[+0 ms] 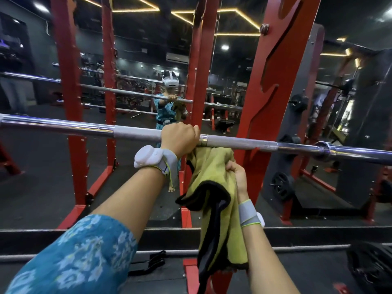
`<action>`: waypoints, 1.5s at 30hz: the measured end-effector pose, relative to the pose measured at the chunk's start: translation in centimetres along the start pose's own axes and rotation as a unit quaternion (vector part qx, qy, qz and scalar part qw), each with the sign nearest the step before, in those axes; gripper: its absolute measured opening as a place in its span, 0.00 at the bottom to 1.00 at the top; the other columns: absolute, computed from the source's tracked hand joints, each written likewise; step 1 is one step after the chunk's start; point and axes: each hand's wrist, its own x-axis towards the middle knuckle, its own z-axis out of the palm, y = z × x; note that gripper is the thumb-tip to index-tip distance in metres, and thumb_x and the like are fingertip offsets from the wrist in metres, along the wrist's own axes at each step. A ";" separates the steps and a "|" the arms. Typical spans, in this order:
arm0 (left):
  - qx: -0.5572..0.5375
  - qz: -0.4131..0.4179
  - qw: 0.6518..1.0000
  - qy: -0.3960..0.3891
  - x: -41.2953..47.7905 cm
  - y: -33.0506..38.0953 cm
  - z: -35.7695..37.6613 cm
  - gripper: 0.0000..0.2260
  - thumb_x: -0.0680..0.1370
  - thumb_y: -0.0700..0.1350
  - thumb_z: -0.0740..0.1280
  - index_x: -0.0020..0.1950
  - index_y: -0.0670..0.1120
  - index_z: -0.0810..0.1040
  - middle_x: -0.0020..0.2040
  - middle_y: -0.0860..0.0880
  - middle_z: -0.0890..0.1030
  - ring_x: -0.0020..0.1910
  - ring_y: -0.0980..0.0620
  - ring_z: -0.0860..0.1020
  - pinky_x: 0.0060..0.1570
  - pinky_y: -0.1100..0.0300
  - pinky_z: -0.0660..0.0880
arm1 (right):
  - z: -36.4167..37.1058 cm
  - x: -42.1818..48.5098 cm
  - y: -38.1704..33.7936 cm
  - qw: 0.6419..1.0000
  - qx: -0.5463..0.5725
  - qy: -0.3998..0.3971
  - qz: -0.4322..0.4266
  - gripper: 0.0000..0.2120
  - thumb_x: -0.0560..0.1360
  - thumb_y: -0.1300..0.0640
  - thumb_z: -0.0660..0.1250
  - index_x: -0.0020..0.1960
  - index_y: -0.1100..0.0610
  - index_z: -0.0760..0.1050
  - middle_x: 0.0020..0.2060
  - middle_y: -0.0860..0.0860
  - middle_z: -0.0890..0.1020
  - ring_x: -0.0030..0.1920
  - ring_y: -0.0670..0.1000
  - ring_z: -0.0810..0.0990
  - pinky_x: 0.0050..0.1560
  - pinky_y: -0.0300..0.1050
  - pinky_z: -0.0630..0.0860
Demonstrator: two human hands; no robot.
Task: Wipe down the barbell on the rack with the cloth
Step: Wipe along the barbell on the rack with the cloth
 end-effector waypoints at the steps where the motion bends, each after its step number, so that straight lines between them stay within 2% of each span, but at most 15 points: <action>1: -0.009 -0.003 1.000 -0.006 0.0 0.0 -0.2 0.24 0.74 0.44 0.39 0.51 0.43 0.74 0.47 0.43 0.81 0.45 0.39 0.79 0.30 0.58 0.60 | 0.1 -0.7 -0.1 1.000 -0.001 0.001 -0.009 0.10 0.57 0.64 0.58 0.26 0.63 0.77 0.25 0.56 0.78 0.27 0.52 0.80 0.32 0.39 0.78; 2: -0.023 -0.003 1.000 0.005 0.0 -0.1 -0.1 0.28 0.72 0.45 0.35 0.50 0.43 0.74 0.46 0.42 0.81 0.44 0.39 0.79 0.28 0.59 0.58 | -0.1 -0.9 -0.2 1.000 0.009 0.000 -0.029 0.08 0.54 0.61 0.65 0.31 0.64 0.78 0.30 0.57 0.79 0.31 0.55 0.80 0.38 0.43 0.79; 4: -0.039 -0.018 0.999 0.014 -0.2 0.1 -0.1 0.34 0.69 0.47 0.30 0.49 0.43 0.76 0.45 0.42 0.81 0.43 0.39 0.79 0.28 0.59 0.56 | -0.5 -0.7 -0.2 0.997 0.005 0.020 -0.076 0.31 0.41 0.61 0.74 0.44 0.64 0.76 0.41 0.59 0.78 0.41 0.59 0.78 0.50 0.55 0.75; 5: -0.054 -0.034 0.998 0.008 -0.2 0.1 -0.3 0.32 0.72 0.48 0.32 0.47 0.43 0.76 0.44 0.42 0.81 0.43 0.39 0.79 0.29 0.58 0.59 | -0.1 -1.0 -0.5 0.994 0.004 0.030 -0.103 0.34 0.42 0.65 0.73 0.49 0.63 0.75 0.43 0.59 0.77 0.44 0.59 0.76 0.52 0.57 0.74; 8: -0.123 -0.086 0.989 0.004 -0.3 -0.2 -0.9 0.22 0.82 0.50 0.49 0.44 0.38 0.78 0.45 0.39 0.80 0.45 0.38 0.78 0.36 0.55 0.63 | 0.4 -1.5 -1.9 0.978 -0.050 0.013 -0.200 0.25 0.56 0.74 0.62 0.49 0.56 0.76 0.39 0.54 0.79 0.41 0.54 0.77 0.44 0.48 0.77; 11: -0.115 -0.092 0.989 0.024 -0.9 -1.5 -1.0 0.20 0.81 0.53 0.55 0.48 0.38 0.78 0.48 0.38 0.80 0.48 0.39 0.77 0.40 0.54 0.64 | 1.6 -1.9 -2.9 0.932 -0.154 0.002 -0.328 0.22 0.55 0.71 0.62 0.46 0.55 0.76 0.36 0.49 0.78 0.40 0.51 0.75 0.44 0.49 0.75; 13: -0.077 -0.101 0.991 0.038 -1.5 -2.6 -1.0 0.21 0.80 0.54 0.55 0.49 0.39 0.78 0.49 0.38 0.80 0.49 0.39 0.77 0.44 0.52 0.66 | 2.0 -1.4 -3.0 0.869 -0.272 0.028 -0.412 0.24 0.57 0.69 0.62 0.52 0.59 0.75 0.42 0.50 0.78 0.44 0.50 0.76 0.51 0.52 0.76; 15: -0.058 -0.110 0.991 0.044 -1.9 -3.8 -0.9 0.22 0.81 0.55 0.53 0.48 0.39 0.79 0.48 0.38 0.81 0.49 0.40 0.77 0.47 0.52 0.66 | 2.1 -0.3 -2.9 0.779 -0.424 0.082 -0.455 0.30 0.61 0.66 0.61 0.63 0.63 0.72 0.56 0.57 0.78 0.56 0.58 0.75 0.64 0.54 0.69; 17: -0.039 -0.128 0.990 0.045 -2.5 -5.2 -1.0 0.25 0.80 0.56 0.51 0.45 0.39 0.80 0.46 0.38 0.81 0.47 0.40 0.77 0.47 0.51 0.66 | 2.4 1.0 -2.1 0.685 -0.582 0.155 -0.410 0.33 0.64 0.65 0.61 0.69 0.63 0.68 0.66 0.59 0.72 0.63 0.64 0.69 0.66 0.51 0.61; 20: -0.033 -0.154 0.987 0.028 -3.3 -6.1 -1.0 0.26 0.80 0.56 0.53 0.43 0.38 0.81 0.44 0.37 0.81 0.44 0.39 0.78 0.41 0.54 0.64 | 2.8 2.2 0.2 0.592 -0.679 0.207 -0.382 0.34 0.62 0.69 0.66 0.68 0.58 0.71 0.67 0.55 0.73 0.64 0.70 0.67 0.64 0.62 0.62; 25: -0.051 -0.183 0.982 0.021 -2.9 -5.7 -1.0 0.20 0.79 0.51 0.56 0.46 0.38 0.81 0.45 0.37 0.81 0.44 0.38 0.79 0.38 0.56 0.63 | 6.1 2.4 0.3 0.580 -0.727 0.176 -0.322 0.26 0.69 0.62 0.66 0.67 0.51 0.70 0.65 0.50 0.73 0.67 0.64 0.63 0.69 0.58 0.54; 30: -0.048 -0.170 0.983 0.043 -3.2 -5.8 -0.8 0.22 0.80 0.51 0.54 0.45 0.38 0.81 0.43 0.37 0.81 0.41 0.38 0.79 0.38 0.55 0.62 | 7.6 1.2 3.1 0.542 -0.725 0.061 -0.420 0.32 0.60 0.67 0.63 0.64 0.55 0.76 0.61 0.53 0.78 0.58 0.69 0.72 0.65 0.62 0.64; 34: -0.042 -0.166 0.984 0.047 -3.2 -5.8 -0.6 0.22 0.79 0.52 0.53 0.43 0.39 0.81 0.42 0.38 0.82 0.41 0.39 0.79 0.36 0.56 0.62 | 4.3 1.0 2.9 0.519 -0.721 0.063 -0.455 0.35 0.54 0.65 0.60 0.61 0.56 0.77 0.61 0.53 0.78 0.54 0.68 0.76 0.61 0.66 0.70; 40: -0.046 -0.174 0.983 0.037 -3.0 -5.8 -0.6 0.20 0.79 0.51 0.55 0.44 0.40 0.81 0.43 0.39 0.82 0.41 0.40 0.79 0.36 0.56 0.62 | 6.1 1.6 -0.1 0.574 -0.749 0.130 -0.306 0.31 0.70 0.64 0.63 0.72 0.51 0.65 0.71 0.47 0.67 0.69 0.62 0.61 0.73 0.58 0.49; 45: -0.051 -0.173 0.982 0.061 -3.2 -5.9 -0.3 0.25 0.76 0.53 0.50 0.43 0.39 0.81 0.41 0.38 0.82 0.40 0.39 0.79 0.36 0.56 0.62 | 7.1 0.8 2.4 0.532 -0.761 0.043 -0.369 0.34 0.66 0.67 0.64 0.72 0.52 0.66 0.71 0.50 0.67 0.67 0.66 0.63 0.73 0.61 0.50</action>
